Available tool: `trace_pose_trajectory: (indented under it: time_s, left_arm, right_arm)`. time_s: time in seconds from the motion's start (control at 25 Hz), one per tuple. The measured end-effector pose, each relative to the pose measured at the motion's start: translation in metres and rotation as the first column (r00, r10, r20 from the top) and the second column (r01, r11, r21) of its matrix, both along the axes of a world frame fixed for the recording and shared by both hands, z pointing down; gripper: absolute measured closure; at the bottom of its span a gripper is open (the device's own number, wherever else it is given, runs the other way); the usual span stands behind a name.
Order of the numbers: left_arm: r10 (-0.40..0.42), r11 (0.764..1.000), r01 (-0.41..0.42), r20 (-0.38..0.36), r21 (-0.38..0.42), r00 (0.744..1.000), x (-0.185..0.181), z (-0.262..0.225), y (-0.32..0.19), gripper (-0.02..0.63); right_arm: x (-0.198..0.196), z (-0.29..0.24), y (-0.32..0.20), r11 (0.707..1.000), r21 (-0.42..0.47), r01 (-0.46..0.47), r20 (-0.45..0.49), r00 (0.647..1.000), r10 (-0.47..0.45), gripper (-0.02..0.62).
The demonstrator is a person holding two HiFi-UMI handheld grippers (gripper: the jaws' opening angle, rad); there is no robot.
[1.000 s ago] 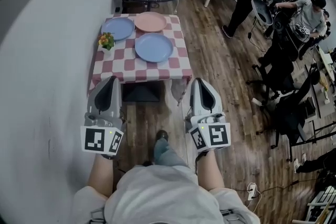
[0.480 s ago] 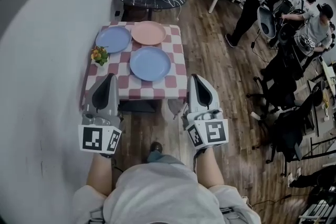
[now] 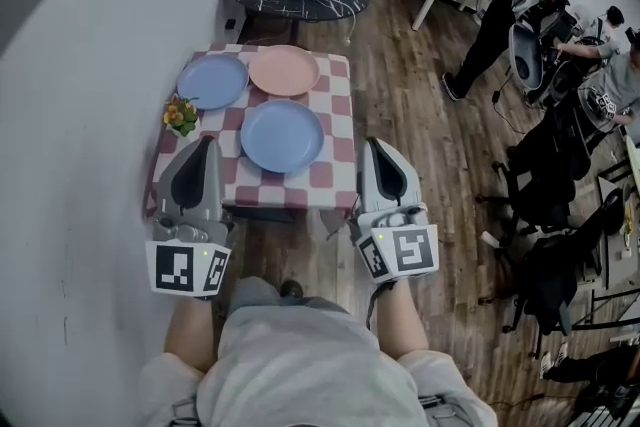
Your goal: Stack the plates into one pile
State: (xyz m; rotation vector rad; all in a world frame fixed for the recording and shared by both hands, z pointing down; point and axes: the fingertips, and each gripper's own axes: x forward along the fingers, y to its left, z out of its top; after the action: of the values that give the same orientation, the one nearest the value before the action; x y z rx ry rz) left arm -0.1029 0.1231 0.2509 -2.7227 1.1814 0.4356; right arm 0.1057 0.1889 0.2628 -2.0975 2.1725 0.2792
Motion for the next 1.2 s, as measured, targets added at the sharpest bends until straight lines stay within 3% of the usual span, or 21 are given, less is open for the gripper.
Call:
trace_pose_trajectory:
  time_s: [0.4, 0.88, 1.2]
  left_arm:
    - [-0.004, 1.000, 0.005, 0.043, -0.027, 0.999, 0.024, 0.011, -0.052, 0.601]
    - [0.071, 0.996, -0.069, 0.039, -0.048, 0.997, 0.046, 0.011, -0.147, 0.601]
    - [0.131, 0.985, -0.121, 0.066, -0.126, 0.989, 0.061, 0.035, -0.194, 0.601]
  right_arm:
    - [0.019, 0.012, -0.057, 1.000, -0.031, 0.002, 0.002, 1.000, -0.002, 0.593]
    - [0.032, 0.006, -0.145, 0.997, -0.036, -0.063, 0.000, 0.998, 0.063, 0.592]
    - [0.037, 0.031, -0.185, 0.986, -0.126, -0.107, 0.006, 0.994, 0.108, 0.592]
